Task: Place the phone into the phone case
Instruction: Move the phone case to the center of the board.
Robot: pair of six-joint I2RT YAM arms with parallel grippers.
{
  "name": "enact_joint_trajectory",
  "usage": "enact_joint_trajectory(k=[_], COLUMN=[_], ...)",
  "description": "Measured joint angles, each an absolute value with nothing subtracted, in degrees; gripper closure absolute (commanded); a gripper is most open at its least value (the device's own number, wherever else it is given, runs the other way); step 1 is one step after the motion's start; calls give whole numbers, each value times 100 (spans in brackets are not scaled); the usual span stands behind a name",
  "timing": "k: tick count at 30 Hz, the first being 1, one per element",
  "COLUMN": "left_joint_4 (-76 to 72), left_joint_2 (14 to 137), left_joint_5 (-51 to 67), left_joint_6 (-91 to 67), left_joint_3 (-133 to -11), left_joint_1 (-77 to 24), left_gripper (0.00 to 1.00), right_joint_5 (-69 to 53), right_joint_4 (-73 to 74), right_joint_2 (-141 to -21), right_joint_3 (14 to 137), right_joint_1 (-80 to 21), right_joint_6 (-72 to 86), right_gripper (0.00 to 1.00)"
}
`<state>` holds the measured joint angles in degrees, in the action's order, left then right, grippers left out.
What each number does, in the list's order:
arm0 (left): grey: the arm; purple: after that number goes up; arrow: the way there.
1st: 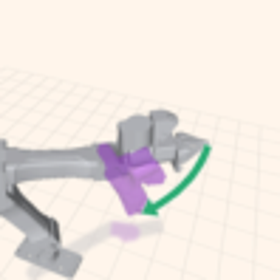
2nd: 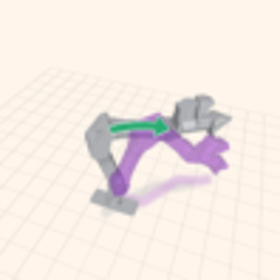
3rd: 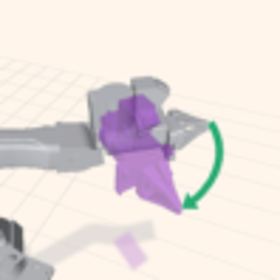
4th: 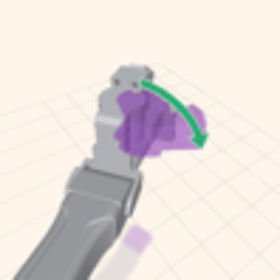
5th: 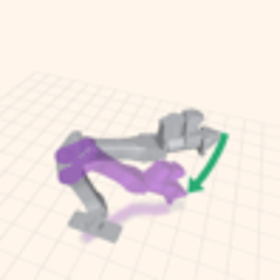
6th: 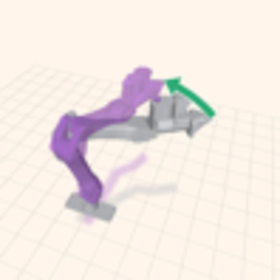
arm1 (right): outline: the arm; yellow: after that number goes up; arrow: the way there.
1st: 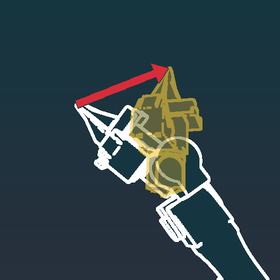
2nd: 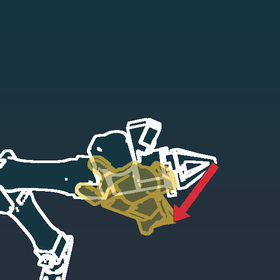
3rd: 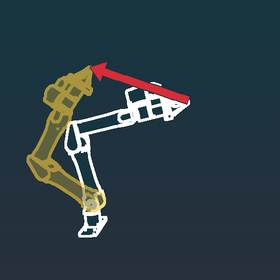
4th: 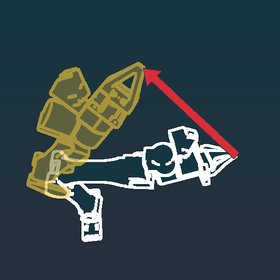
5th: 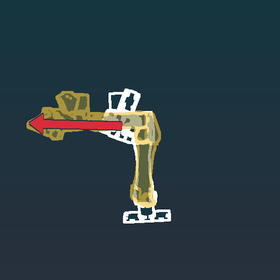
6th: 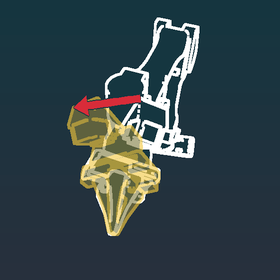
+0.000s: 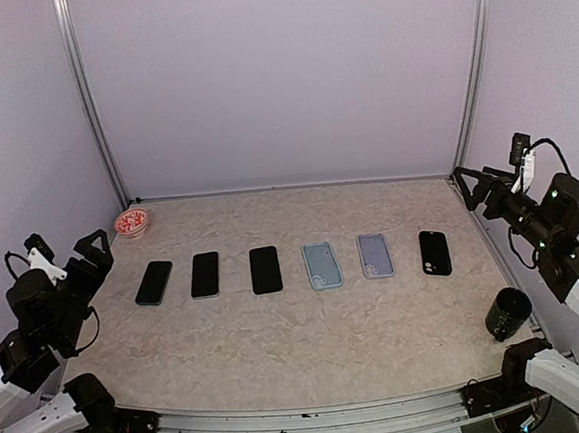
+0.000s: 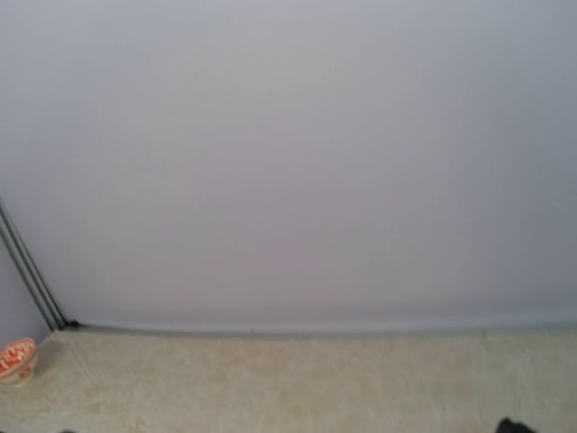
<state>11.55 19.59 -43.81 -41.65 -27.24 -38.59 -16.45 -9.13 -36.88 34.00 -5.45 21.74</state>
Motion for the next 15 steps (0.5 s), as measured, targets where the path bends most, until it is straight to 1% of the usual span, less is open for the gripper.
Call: enact_joint_trajectory(k=[2,5,7,11,15], left_joint_4=[1107,1157,1332,1671,1745], left_joint_2=[1457,1361,1640,2714,3258], left_joint_5=[-4381,-4412,-4440,-4466,-4436], left_joint_6=[-4200,-4200,-4230,-4327,-4335], left_joint_3=[-2449,-2475,-2685,-3295,-3345], left_joint_1=[-3859,-3859,-3859,-3861,-3861], left_gripper=[1,1,1,1,1], right_joint_5=[-1559,-1601,-1728,-1951,-2298], right_joint_4=[-803,-722,-766,-1033,-1369], right_joint_2=[-3785,-3806,-3688,-3332,-3240], right_joint_3=[3400,3361,3273,2921,2661], right_joint_1=[-548,-548,-548,-548,-548], right_joint_6=[2320,2554,2744,3074,3280], right_gripper=[1,0,1,1,1])
